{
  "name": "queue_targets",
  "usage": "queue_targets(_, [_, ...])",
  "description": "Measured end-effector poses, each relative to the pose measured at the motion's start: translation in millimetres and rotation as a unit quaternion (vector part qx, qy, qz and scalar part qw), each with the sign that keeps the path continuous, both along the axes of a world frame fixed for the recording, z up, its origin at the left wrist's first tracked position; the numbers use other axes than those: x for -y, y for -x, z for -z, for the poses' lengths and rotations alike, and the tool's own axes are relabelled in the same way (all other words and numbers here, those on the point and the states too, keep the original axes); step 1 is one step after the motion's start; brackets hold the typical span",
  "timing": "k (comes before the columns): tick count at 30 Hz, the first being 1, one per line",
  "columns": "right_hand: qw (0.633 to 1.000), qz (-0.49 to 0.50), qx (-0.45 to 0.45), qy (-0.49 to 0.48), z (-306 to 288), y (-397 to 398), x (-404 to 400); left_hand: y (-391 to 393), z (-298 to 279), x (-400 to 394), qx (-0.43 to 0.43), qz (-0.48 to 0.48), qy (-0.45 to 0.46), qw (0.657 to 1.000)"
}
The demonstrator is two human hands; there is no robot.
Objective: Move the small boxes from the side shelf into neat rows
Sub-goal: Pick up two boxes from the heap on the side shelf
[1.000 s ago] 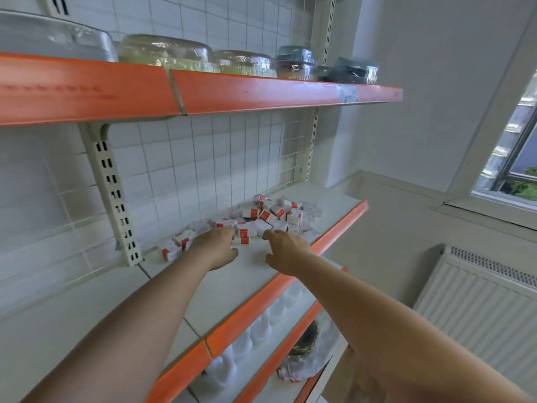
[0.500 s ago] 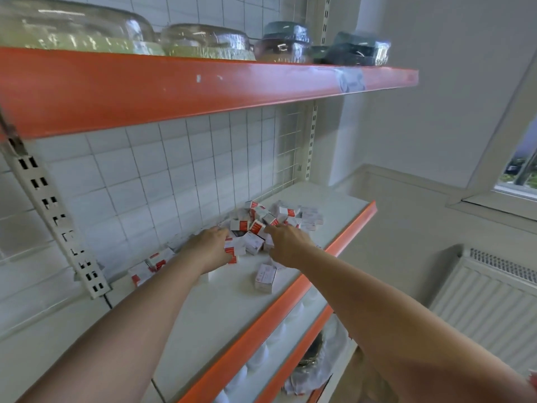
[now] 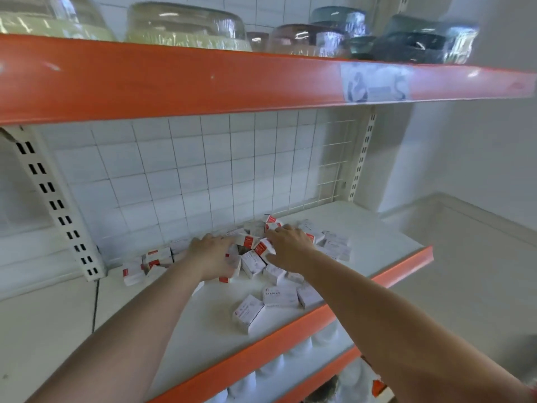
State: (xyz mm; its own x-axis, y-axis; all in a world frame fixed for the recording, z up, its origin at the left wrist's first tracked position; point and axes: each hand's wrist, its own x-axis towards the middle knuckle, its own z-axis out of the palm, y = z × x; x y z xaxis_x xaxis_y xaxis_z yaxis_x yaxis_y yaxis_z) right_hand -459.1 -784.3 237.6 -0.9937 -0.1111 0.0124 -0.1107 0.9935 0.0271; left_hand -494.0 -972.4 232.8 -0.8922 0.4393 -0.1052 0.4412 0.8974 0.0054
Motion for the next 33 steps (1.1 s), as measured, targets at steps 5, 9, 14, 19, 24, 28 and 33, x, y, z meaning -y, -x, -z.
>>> queue_targets(5, [0.998,-0.061,0.023,-0.014,7,23,-12,-4,2,-10,0.023,-0.050,0.027,0.998])
queue_targets(9, [0.995,-0.090,0.038,-0.019,16,35,-18,-7,2,-16,0.037,-0.069,0.039,0.996])
queue_targets(14, [0.993,-0.113,0.033,-0.025,19,43,-22,-8,0,-21,0.036,-0.070,0.020,0.997])
queue_targets(19, [0.991,-0.123,0.027,-0.039,20,48,-20,-3,3,-23,0.027,-0.072,0.039,0.996])
queue_targets(24, [0.994,-0.101,0.035,0.001,18,46,-19,0,7,-21,0.018,-0.068,0.041,0.997])
queue_targets(28, [0.993,-0.091,0.041,0.056,16,45,-15,-1,7,-20,0.005,-0.067,0.022,0.997])
queue_targets(33, [0.992,-0.089,0.042,0.077,8,42,-5,-4,1,-16,-0.010,-0.067,-0.035,0.997])
